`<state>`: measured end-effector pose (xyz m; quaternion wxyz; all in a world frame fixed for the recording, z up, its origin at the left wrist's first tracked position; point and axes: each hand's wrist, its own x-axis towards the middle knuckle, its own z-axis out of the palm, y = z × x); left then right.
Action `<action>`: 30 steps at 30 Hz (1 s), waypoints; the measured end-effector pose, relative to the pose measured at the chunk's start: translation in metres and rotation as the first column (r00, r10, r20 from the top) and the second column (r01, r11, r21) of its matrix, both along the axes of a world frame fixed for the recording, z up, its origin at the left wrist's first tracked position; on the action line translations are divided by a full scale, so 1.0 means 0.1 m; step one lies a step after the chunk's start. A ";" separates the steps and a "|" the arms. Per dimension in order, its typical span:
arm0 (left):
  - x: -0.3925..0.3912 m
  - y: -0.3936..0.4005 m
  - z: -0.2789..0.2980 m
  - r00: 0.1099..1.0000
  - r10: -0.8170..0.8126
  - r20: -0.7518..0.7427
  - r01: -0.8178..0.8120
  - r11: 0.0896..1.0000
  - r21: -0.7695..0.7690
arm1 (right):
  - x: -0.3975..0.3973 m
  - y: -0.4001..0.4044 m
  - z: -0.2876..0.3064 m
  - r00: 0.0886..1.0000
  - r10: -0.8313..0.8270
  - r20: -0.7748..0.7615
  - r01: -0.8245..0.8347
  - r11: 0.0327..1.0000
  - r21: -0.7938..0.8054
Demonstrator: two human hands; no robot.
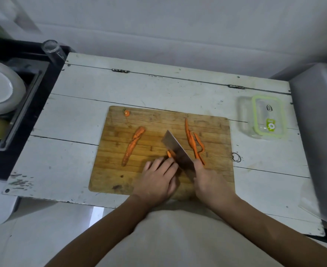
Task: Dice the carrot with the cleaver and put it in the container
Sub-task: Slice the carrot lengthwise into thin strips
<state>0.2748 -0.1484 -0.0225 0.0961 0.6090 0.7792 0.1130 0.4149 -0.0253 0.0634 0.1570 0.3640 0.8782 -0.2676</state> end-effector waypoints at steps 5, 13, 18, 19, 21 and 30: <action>0.00 0.01 0.03 1.000 -0.003 0.007 0.003 1.000 0.030 | -0.02 0.08 -0.07 0.991 -0.120 -0.060 0.122 0.992 0.017; -0.19 0.04 -0.05 0.984 0.025 0.177 -0.063 0.975 0.214 | 0.12 0.48 0.23 0.870 -0.415 -0.266 0.311 0.881 -0.355; -0.49 0.44 0.22 0.967 -0.252 0.032 0.249 0.965 0.081 | 0.42 0.71 0.37 0.725 -0.638 -0.260 0.418 0.707 -0.570; -0.53 0.53 0.24 0.934 -0.357 -0.018 0.358 0.933 0.035 | 0.47 0.73 0.37 0.700 -0.670 -0.247 0.437 0.675 -0.594; -0.58 0.66 0.25 0.837 -0.535 -0.115 0.533 0.844 -0.054 | 0.55 0.73 0.35 0.653 -0.721 -0.234 0.472 0.628 -0.618; -0.83 0.43 0.32 0.848 -0.432 -0.308 0.442 0.896 -0.039 | 0.74 0.58 0.22 0.620 -0.755 -0.212 0.537 0.606 -0.587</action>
